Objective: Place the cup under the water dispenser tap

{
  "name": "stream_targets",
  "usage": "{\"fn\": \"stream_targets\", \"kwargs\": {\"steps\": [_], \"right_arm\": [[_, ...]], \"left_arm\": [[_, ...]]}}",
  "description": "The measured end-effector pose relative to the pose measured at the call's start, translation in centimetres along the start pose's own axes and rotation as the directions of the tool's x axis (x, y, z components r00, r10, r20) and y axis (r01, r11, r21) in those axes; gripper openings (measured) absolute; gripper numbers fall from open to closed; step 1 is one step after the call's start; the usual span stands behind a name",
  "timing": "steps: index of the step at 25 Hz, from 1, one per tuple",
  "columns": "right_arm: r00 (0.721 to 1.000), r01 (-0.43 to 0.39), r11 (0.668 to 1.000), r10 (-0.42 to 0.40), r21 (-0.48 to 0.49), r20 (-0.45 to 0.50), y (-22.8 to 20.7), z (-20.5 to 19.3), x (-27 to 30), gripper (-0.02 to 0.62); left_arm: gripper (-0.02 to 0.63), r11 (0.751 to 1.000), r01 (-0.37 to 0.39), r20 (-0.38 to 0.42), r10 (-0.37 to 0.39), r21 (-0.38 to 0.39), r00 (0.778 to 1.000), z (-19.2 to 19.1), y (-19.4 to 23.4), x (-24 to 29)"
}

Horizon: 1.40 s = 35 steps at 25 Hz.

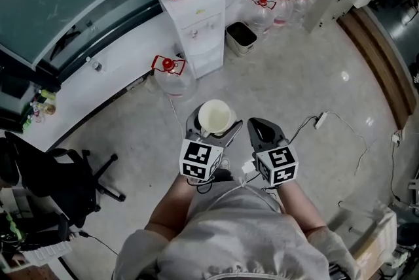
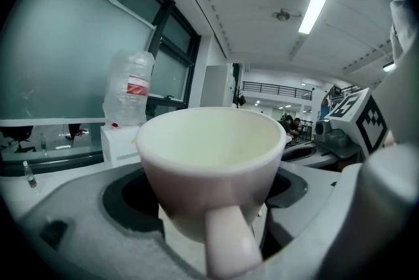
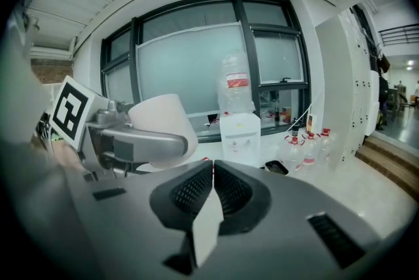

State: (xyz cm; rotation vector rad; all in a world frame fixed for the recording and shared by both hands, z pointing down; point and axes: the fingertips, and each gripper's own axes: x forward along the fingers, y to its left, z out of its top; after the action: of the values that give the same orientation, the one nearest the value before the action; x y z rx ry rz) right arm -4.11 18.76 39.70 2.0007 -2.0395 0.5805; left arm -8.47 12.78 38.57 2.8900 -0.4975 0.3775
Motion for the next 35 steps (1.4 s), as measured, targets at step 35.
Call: {"fn": "stream_targets", "kwargs": {"steps": [35], "right_arm": [[0.917, -0.386, 0.918, 0.371, -0.093, -0.146, -24.7, 11.8, 26.2, 0.029]], "left_arm": [[0.460, 0.897, -0.413, -0.109, 0.400, -0.157, 0.910, 3.7, 15.6, 25.1]]}}
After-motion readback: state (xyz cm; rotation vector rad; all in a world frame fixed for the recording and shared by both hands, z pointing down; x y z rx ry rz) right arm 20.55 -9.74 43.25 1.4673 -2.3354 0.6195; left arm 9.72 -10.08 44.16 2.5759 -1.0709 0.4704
